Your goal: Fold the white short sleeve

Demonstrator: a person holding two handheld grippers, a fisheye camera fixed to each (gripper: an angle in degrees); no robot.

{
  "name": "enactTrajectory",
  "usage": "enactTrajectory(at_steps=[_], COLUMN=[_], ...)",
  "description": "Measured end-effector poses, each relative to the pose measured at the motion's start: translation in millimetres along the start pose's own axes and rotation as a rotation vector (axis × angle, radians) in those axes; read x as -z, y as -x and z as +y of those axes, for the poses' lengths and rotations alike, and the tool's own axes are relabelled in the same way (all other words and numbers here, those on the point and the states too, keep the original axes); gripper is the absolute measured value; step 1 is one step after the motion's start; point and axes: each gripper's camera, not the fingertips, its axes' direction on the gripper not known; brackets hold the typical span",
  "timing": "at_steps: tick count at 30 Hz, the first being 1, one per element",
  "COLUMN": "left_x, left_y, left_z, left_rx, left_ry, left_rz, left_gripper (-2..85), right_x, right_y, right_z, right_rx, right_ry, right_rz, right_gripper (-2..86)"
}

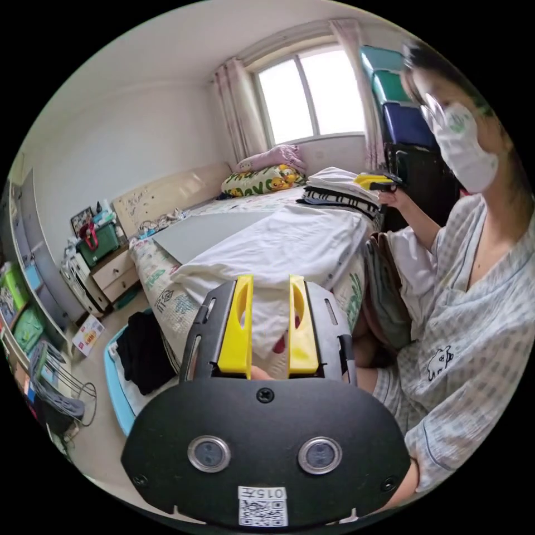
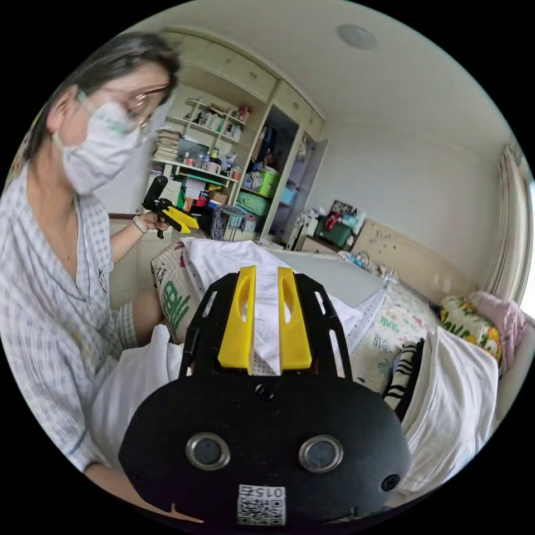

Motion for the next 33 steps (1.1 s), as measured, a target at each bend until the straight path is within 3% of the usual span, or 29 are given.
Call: enactTrajectory(at_steps=[5,8,11,20,26,33], left_x=[-23.9,-37.4,-46.8,-96.2,-118.8,-132.9], left_y=[-48.2,-71.0,-90.9,-125.5,-128.1,-116.5], left_z=[-26.7,-44.9,-62.7,-117.6,-131.5,-117.6], left_rx=[0.001,-0.03,-0.059,-0.224,-0.235,-0.17], left_ry=[0.018,0.041,0.042,0.222,0.257,0.215], left_rz=[-0.063,-0.065,-0.092,-0.111,-0.075,-0.042], left_gripper=[8.3,8.6,9.0,9.1,5.4,0.9], right_x=[-22.8,-21.4,-21.3,-20.7,-16.7,3.3], right_y=[50.3,58.5,74.4,78.8,82.4,79.9], right_z=[-2.5,-11.4,-24.8,-83.3,-129.6,-183.9], right_rx=[0.12,0.097,0.158,0.242,0.266,0.19], right_ry=[0.189,0.176,0.232,0.39,0.474,0.422], right_rz=[0.04,-0.029,0.026,-0.012,-0.038,-0.051], right_gripper=[8.7,8.9,8.8,9.2,3.2,-0.7])
